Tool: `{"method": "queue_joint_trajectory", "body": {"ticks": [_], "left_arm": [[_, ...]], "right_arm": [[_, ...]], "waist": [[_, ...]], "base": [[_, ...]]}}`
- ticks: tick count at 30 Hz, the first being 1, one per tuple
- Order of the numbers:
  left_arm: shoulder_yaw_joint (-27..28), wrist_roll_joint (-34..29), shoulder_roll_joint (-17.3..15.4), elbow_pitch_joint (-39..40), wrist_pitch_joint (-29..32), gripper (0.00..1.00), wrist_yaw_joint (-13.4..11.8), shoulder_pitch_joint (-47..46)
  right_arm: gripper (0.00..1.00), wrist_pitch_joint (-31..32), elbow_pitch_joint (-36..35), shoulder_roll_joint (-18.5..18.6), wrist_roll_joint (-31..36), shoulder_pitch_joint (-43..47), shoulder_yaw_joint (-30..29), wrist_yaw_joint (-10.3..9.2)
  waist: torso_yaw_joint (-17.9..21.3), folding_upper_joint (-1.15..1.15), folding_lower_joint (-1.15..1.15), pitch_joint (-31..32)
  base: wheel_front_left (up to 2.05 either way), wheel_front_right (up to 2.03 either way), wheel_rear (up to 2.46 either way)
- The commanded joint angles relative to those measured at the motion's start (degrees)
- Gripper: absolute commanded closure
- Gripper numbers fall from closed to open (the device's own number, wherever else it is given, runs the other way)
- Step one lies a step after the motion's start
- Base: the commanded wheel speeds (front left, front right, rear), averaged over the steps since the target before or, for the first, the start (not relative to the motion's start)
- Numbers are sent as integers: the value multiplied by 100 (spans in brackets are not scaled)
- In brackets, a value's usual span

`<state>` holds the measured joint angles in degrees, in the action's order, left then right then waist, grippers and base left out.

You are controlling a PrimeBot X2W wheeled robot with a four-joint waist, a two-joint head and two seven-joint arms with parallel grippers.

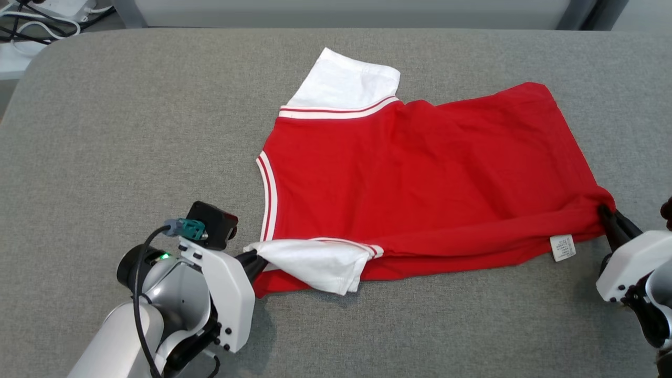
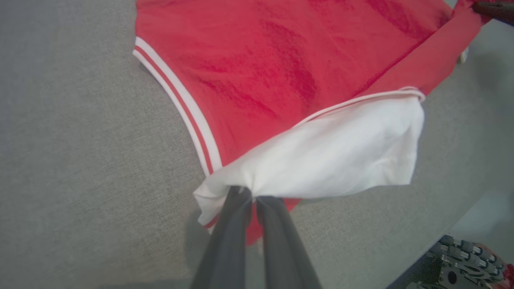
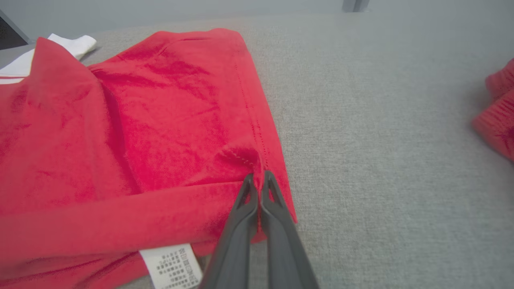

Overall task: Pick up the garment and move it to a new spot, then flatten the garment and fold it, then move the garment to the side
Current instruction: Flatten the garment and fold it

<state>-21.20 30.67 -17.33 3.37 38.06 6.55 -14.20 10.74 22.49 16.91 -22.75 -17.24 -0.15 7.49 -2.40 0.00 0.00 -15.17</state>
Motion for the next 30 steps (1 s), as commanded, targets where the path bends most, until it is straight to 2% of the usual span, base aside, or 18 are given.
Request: {"method": "queue_joint_trajectory", "body": {"ticks": [1,18,19,20,22,23,24,25,27,28,30], "left_arm": [[201,-51,-134,29,-96,100,35,-425],[-393,-158,-123,-1518,-1329,100,90,-1458],[-451,-164,-122,-1607,-1408,93,90,-1515],[-499,-152,-113,-1683,-1508,76,91,-1573],[-584,-158,-109,-1836,-1712,49,92,-1687],[-631,-151,-111,-1916,-1783,18,92,-1732],[-672,-137,-112,-1996,-1843,2,92,-1773],[-712,-124,-115,-2068,-1900,0,92,-1812],[-772,-85,-112,-2198,-2005,0,92,-1876],[-796,-71,-113,-2257,-2045,0,92,-1901],[-811,-81,-115,-2367,-2143,0,92,-1940]], "right_arm": [[100,-114,2,182,-34,-236,192,0],[100,-1153,1719,251,-187,-1637,977,0],[100,-1200,1808,249,-207,-1686,1024,0],[100,-1249,1886,249,-233,-1736,1069,0],[100,-1359,2021,250,-283,-1827,1162,0],[100,-1406,2089,248,-306,-1867,1208,0],[100,-1449,2156,245,-327,-1903,1255,0],[100,-1503,2214,243,-345,-1938,1297,0],[38,-1629,2309,236,-384,-1997,1377,0],[0,-1708,2344,236,-401,-2025,1419,0],[0,-1858,2401,228,-439,-2072,1506,0]], "waist": [[-6,0,0,-85],[-61,0,0,-444],[-67,0,0,-455],[-70,0,0,-466],[-72,0,0,-478],[-69,0,0,-480],[-63,0,0,-478],[-58,0,0,-475],[-47,0,0,-463],[-41,0,0,-456],[-27,0,0,-436]], "base": [[0,0,0],[0,0,0],[0,0,0],[0,0,0],[0,0,0],[0,0,0],[0,0,0],[0,0,0],[0,0,0],[0,0,0],[0,0,0]]}}
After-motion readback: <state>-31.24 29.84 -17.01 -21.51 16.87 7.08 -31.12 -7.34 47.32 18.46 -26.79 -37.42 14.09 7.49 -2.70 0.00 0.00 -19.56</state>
